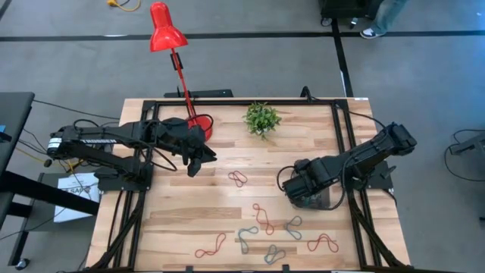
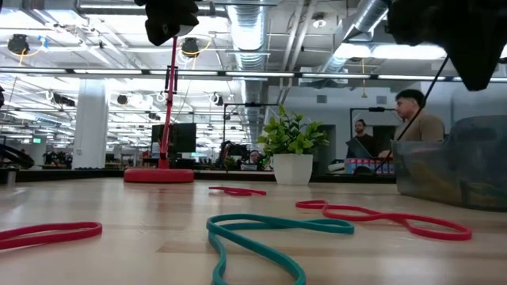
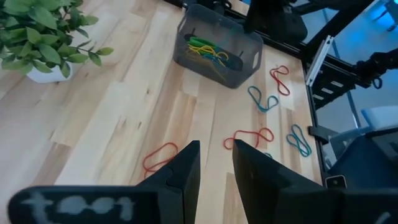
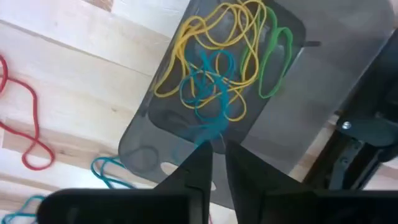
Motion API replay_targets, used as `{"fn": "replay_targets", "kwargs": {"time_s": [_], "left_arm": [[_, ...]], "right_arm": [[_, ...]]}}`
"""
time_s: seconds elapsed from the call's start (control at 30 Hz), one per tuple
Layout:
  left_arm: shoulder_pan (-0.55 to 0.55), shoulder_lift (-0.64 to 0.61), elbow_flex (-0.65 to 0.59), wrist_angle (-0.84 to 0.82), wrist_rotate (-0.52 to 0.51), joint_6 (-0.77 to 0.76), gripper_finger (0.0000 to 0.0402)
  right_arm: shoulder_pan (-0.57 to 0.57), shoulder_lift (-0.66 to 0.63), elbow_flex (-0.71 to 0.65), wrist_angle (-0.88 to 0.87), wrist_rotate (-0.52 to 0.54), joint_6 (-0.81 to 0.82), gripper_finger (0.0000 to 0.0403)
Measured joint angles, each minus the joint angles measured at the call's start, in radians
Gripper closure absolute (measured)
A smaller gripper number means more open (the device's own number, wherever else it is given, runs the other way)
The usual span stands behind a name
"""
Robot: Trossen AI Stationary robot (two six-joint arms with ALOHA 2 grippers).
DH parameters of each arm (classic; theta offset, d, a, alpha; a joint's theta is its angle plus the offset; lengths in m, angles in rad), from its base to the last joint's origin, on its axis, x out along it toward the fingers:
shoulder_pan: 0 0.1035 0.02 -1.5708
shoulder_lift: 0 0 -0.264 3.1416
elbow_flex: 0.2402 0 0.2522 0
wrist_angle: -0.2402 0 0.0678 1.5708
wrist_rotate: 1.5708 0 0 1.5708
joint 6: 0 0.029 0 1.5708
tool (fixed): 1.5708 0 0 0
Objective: Pick and place items into bin
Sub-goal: Put the blue rubber band into the black bin, then put the red rubber band into the black bin
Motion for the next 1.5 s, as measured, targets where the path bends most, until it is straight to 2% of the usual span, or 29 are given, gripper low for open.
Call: {"fn": "replay_targets", "kwargs": {"time_s": [0.17,0.4,0.73,0.87,1.13,1.23,1.33,1.4,1.5], "left_arm": [[0.0,0.0,0.0,0.0,-0.004,0.0,0.0317],[0.0,0.0,0.0,0.0,-0.005,-0.012,0.0317],[0.0,0.0,0.0,-0.005,0.013,-0.013,0.0317],[-0.014,0.0,0.0,-0.065,0.05,0.027,0.0317],[-0.13,0.043,0.0,-0.204,0.101,0.119,0.0317],[-0.193,0.083,-0.001,-0.196,0.081,0.12,0.0317],[-0.235,0.138,-0.001,-0.166,-0.002,0.112,0.0317],[-0.251,0.172,-0.001,-0.145,-0.05,0.077,0.0317],[-0.255,0.207,-0.001,-0.138,-0.056,0.001,0.0317]], "right_arm": [[-0.001,0.0,-0.028,0.062,-0.008,0.006,0.0335],[-0.004,0.0,-0.013,0.057,-0.049,0.007,0.0302],[-0.002,-0.004,0.206,-0.057,-0.051,-0.033,0.0295],[-0.002,-0.004,0.264,0.021,0.02,-0.134,0.0295],[-0.034,0.016,0.265,0.27,0.315,-0.327,0.0296],[-0.062,0.033,0.264,0.361,0.342,-0.426,0.0295],[-0.09,0.064,0.264,0.433,0.341,-0.521,0.0296],[-0.11,0.089,0.264,0.49,0.341,-0.561,0.0295],[-0.142,0.151,0.266,0.569,0.341,-0.613,0.0296]]}}
